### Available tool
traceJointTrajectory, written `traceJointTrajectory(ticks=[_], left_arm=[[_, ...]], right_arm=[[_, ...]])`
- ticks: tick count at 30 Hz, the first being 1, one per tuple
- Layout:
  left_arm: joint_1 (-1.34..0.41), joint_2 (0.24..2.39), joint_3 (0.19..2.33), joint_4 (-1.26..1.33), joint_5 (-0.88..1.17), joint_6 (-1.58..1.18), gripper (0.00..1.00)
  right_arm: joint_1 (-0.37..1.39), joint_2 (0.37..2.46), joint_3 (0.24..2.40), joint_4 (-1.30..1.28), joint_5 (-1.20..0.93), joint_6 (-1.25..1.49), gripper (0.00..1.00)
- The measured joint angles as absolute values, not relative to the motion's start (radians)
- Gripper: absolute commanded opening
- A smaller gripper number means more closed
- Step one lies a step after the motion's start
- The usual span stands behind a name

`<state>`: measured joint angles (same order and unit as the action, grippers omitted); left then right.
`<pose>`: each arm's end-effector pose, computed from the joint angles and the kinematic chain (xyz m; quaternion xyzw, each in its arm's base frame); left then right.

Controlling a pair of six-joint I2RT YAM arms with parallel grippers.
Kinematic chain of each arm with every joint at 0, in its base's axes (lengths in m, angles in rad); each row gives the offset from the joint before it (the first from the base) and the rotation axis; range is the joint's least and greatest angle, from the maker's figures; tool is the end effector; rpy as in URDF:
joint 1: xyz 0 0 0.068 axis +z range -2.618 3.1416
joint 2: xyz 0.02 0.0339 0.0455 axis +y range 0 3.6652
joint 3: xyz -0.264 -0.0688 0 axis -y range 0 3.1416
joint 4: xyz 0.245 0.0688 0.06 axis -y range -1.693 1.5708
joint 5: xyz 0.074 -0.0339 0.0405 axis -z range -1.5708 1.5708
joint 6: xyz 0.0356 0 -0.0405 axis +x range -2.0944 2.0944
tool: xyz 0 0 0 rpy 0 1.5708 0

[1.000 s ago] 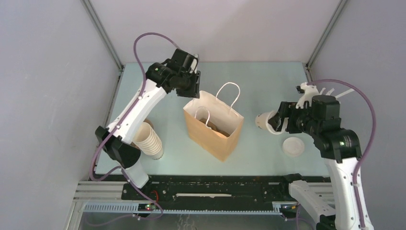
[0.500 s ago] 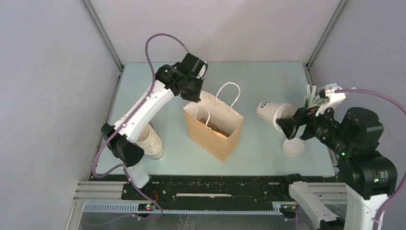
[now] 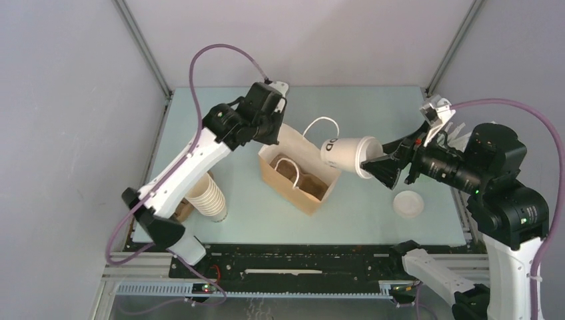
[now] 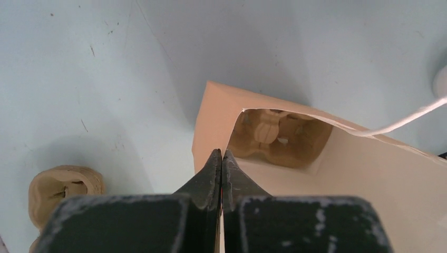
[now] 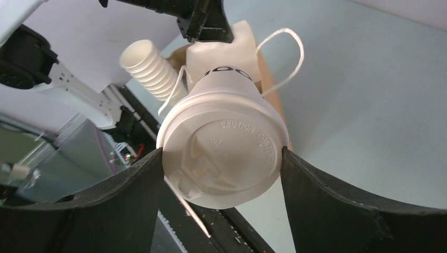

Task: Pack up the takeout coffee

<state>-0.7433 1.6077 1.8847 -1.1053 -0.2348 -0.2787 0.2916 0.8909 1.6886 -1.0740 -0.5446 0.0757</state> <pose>0.2430 -0.2121 0.4220 0.1717 0.9104 -0.0810 0.3676 0.0739 0.0414 0.5076 -0.2440 0.7464 0.3170 0.5318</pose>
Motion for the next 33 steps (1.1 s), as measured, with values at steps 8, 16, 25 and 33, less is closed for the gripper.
traceJointTrajectory(ticks=[8,16,25,33], left_arm=[[-0.831,1.295,1.506,-0.866,-0.315,-0.287,0.0],[-0.842,1.108,1.193,-0.612,-0.342,-0.34,0.0],[-0.842,1.007,1.148,-0.525,-0.349,-0.393,0.0],[-0.843,1.01,1.177,-0.517,-0.35,-0.441,0.0]], right_arm=[[0.576,0.934,1.697,-1.029,-0.442,0.128,0.38],[0.935,1.031,1.75,-1.044,-0.208,0.133,0.38],[1.19,1.162,1.813,-1.128,0.103,0.115,0.37],[1.259,1.281,1.902,-1.169,0.302,0.063,0.38]])
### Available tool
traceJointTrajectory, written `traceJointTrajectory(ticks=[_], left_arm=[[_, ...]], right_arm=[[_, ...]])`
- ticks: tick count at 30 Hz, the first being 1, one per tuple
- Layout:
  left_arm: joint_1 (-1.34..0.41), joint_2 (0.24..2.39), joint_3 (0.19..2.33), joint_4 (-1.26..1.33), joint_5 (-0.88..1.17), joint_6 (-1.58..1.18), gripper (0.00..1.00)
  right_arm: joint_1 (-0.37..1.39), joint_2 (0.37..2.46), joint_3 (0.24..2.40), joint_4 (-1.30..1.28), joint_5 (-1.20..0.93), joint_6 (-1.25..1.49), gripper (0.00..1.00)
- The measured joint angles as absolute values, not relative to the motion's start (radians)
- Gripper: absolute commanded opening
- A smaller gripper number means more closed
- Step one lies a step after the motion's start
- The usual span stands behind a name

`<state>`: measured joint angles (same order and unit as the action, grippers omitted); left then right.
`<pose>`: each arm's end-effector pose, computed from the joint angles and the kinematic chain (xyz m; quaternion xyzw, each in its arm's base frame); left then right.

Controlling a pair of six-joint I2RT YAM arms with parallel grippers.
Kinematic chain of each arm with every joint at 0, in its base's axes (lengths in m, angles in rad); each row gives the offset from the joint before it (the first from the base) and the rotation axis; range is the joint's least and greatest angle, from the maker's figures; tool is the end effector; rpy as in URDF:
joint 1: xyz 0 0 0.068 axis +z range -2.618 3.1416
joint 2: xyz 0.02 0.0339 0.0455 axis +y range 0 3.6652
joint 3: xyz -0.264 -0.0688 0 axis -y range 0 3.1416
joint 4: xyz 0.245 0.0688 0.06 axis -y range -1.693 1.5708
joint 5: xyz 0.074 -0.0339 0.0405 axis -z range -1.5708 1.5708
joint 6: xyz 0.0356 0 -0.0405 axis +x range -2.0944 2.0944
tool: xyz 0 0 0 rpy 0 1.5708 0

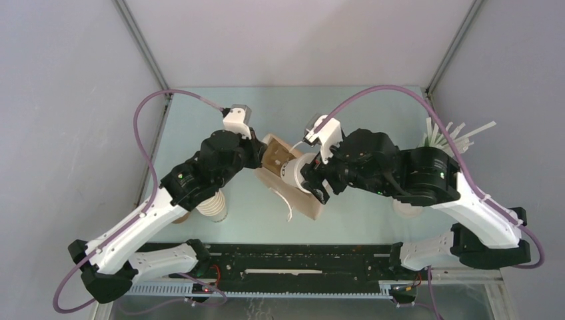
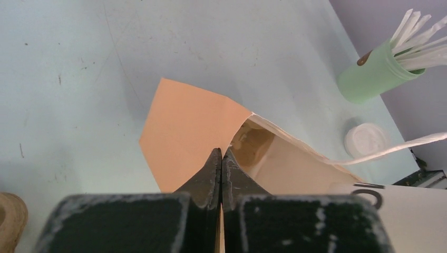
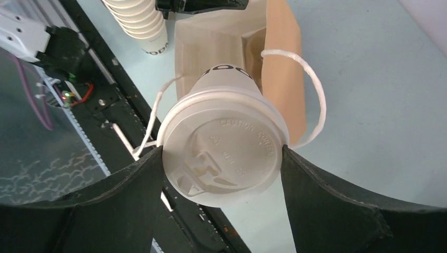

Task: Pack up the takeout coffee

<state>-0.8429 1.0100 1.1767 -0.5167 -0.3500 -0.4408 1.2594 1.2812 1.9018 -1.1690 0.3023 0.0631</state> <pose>0.1503 -0.1503 0.4000 0.0634 0.8106 -0.2236 0.5375 0.0717 0.1883 0.5015 -0.4247 0.7540 0.1934 0.4624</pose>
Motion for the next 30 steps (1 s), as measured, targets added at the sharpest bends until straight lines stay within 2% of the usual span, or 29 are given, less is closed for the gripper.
traceJointTrajectory(ticks=[18,30], left_arm=[[-0.843,1.005,1.177,-0.52,-0.328,-0.458,0.0],[-0.843,0.997,1.197,-0.548,-0.307,-0.502,0.0]], right_arm=[[1.408,1.404,1.898,-1.248,0.486,-0.003,0.4],[1.414,1.433,1.707,-1.166,0.519,-0.079,0.4]])
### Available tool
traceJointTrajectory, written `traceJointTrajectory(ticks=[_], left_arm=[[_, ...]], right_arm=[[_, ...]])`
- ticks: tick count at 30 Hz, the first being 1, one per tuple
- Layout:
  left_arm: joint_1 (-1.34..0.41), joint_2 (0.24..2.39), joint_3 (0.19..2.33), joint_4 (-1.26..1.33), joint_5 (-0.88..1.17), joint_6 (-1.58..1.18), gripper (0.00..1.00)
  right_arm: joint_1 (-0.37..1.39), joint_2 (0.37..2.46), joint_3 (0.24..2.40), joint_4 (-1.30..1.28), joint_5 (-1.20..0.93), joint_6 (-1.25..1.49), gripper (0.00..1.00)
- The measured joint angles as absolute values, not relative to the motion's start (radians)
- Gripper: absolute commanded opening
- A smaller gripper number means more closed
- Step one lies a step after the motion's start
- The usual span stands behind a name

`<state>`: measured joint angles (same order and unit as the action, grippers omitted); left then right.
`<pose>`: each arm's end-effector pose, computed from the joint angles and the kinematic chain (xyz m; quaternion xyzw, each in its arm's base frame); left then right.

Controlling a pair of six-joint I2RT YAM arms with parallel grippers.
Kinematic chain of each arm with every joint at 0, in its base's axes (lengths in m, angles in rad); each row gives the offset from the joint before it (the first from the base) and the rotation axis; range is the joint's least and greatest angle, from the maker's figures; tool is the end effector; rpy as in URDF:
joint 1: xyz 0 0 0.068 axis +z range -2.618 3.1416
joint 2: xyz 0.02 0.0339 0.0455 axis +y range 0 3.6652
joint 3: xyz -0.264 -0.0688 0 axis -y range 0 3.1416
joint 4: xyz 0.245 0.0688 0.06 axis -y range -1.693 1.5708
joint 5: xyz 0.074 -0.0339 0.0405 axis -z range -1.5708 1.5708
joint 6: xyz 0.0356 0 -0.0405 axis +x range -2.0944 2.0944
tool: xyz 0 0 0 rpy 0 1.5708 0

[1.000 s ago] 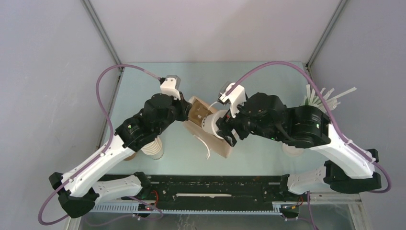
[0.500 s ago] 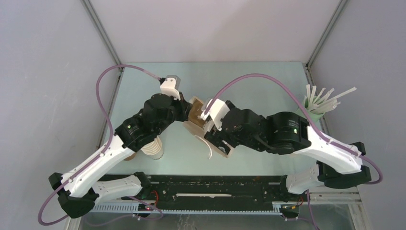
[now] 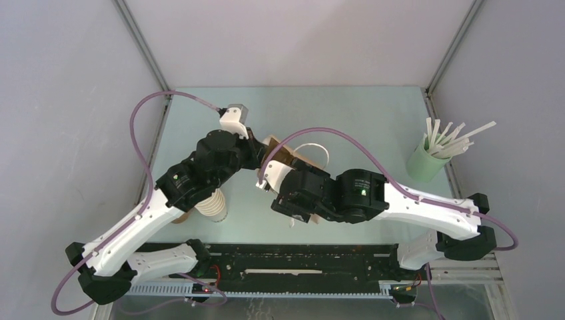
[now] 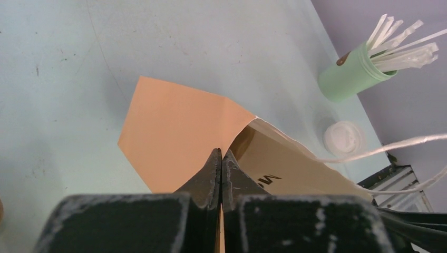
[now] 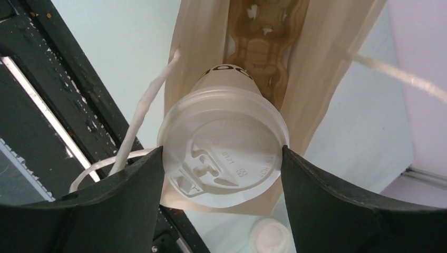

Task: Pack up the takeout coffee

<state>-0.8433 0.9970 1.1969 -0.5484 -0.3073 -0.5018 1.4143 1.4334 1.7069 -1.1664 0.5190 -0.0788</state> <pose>0.1453 -0.1469 0.4058 0.0510 0.8125 -0.2552 0.5217 0.0594 0.2633 0.4172 -0.5564 0.7270 0.0090 0.4022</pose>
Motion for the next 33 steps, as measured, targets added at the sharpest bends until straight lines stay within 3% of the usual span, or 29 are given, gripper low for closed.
traceJointTrajectory(ticks=[33], left_arm=[[-0.837,0.948,1.201,-0.591,-0.239,-0.51,0.0]], right_arm=[[1.321,1.464,1.486,-0.939,0.546,-0.174,0.43]])
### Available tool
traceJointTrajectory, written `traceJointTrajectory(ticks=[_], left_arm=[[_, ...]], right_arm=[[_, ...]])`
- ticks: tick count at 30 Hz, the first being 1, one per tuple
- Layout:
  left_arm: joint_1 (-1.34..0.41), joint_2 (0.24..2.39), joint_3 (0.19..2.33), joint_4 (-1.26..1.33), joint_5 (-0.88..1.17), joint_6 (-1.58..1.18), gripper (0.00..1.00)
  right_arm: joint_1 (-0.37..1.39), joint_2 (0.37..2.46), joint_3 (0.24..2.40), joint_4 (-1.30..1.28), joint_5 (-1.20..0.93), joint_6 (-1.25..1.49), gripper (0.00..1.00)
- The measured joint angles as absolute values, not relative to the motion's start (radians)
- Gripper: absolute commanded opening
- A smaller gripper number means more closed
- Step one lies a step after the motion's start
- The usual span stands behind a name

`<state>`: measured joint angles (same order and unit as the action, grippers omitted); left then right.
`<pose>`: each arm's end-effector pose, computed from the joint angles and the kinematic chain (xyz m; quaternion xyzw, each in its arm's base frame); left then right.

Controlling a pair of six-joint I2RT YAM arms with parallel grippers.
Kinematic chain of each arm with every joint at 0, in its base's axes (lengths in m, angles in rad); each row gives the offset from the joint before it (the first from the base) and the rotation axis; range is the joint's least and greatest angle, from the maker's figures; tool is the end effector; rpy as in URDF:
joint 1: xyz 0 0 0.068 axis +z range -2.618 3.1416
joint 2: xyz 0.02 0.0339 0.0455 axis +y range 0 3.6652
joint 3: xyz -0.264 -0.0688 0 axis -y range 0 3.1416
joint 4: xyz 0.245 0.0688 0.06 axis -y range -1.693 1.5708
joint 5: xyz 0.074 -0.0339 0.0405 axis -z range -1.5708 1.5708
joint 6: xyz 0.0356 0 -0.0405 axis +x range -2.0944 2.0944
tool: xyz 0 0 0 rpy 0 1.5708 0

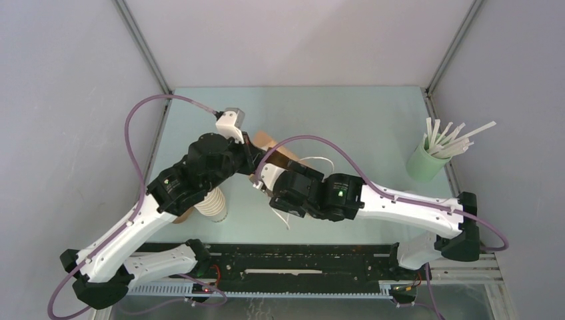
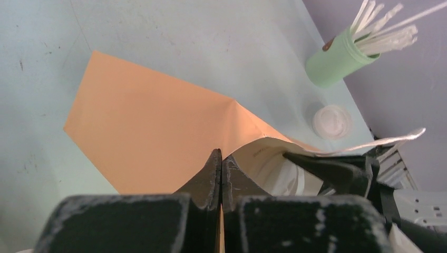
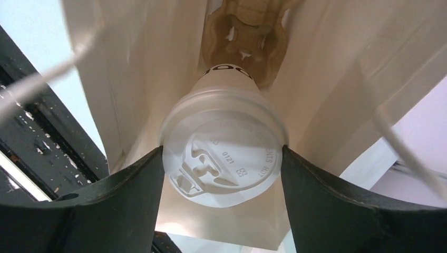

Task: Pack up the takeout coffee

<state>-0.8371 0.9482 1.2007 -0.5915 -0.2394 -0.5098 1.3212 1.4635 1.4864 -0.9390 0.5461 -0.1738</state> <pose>0.1340 -0.1360 0.4112 0.0640 0.8108 -0.2815 0.5091 0.0917 0.2850 0.3587 -0.5563 0.7277 -0.0464 0.3986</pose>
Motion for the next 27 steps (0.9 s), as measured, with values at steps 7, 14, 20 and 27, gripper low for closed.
traceJointTrajectory(ticks=[7,14,20,27], left_arm=[[-0.843,0.938,1.201,-0.69,-0.215,-0.485,0.0],[-0.843,0.904,1.201,-0.739,-0.217,-0.489,0.0],[-0.843,0.897,1.201,-0.745,-0.215,-0.498,0.0],[-0.84,0.881,1.201,-0.768,-0.233,-0.498,0.0]], right_arm=[[1.279,1.375,1.371,-0.86,0.496,-0.24,0.45],[1.303,1.349,1.348,-0.763,0.404,-0.366,0.45],[1.318,1.413,1.341,-0.691,0.381,-0.439,0.45],[1.307,1.435,1.317,-0.62,0.404,-0.482,0.45]])
